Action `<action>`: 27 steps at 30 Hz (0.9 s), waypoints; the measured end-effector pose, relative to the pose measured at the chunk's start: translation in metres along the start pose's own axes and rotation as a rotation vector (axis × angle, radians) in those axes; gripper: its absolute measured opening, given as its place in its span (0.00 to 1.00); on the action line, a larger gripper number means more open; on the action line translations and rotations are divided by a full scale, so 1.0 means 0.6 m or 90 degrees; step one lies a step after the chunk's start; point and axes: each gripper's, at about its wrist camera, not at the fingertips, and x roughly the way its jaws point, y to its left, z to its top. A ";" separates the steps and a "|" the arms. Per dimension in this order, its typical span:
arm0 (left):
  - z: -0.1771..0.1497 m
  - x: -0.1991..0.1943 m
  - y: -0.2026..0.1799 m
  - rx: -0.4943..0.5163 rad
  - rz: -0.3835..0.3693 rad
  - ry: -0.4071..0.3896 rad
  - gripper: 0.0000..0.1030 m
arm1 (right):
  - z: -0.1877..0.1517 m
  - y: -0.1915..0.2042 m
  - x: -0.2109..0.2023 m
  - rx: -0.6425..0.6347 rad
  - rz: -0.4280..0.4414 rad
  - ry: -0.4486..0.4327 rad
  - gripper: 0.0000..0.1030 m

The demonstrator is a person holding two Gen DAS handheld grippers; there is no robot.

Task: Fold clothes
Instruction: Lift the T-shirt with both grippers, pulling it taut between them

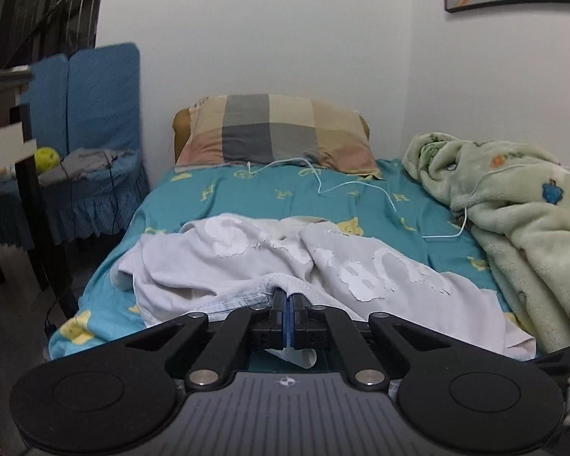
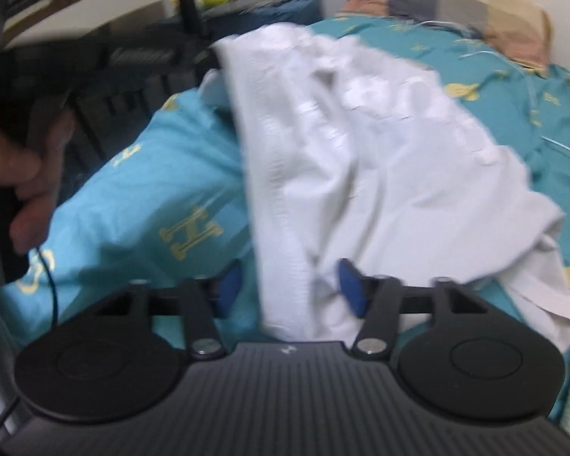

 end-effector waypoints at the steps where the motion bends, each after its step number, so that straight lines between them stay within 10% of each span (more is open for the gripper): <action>1: -0.001 0.003 0.002 -0.006 -0.001 0.006 0.01 | 0.005 -0.015 -0.007 0.029 -0.006 -0.008 0.17; 9: -0.037 0.046 0.005 -0.037 -0.009 0.081 0.04 | 0.033 -0.097 -0.058 0.206 0.022 -0.097 0.12; 17: -0.082 0.081 -0.016 -0.011 -0.006 0.136 0.35 | 0.055 -0.090 -0.114 0.213 0.083 -0.193 0.12; 27: -0.079 0.053 -0.012 -0.033 0.028 0.054 0.48 | 0.055 -0.090 -0.149 0.221 0.116 -0.241 0.12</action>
